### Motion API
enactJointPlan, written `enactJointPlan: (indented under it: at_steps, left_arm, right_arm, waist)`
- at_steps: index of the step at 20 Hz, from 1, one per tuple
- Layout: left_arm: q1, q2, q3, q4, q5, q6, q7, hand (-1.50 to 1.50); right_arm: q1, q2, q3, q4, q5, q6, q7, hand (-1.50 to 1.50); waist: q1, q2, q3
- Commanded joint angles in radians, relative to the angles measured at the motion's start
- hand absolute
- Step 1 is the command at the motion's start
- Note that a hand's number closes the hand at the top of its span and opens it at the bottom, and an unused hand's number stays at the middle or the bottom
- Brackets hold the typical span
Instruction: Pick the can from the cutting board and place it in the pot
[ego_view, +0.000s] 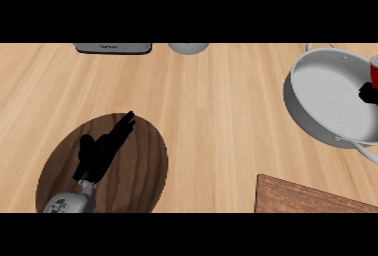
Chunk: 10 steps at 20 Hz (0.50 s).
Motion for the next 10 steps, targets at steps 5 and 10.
enactJointPlan:
  at_steps: [5, 10]
  left_arm:
    - [-0.007, -0.022, -0.004, 0.076, -0.019, 0.002, -0.038, 0.0]
    - [-0.001, 0.0, 0.0, 0.013, -0.004, -0.019, -0.015, 0.0]
  right_arm:
    - [-0.228, -0.004, 0.095, 0.376, 0.114, 0.179, 0.068, 1.5]
    - [-0.275, 0.055, -0.02, 0.601, 0.024, 0.215, 0.14, 1.5]
  waist:
    - [0.008, 0.008, -0.003]
    - [0.02, 0.012, -0.001]
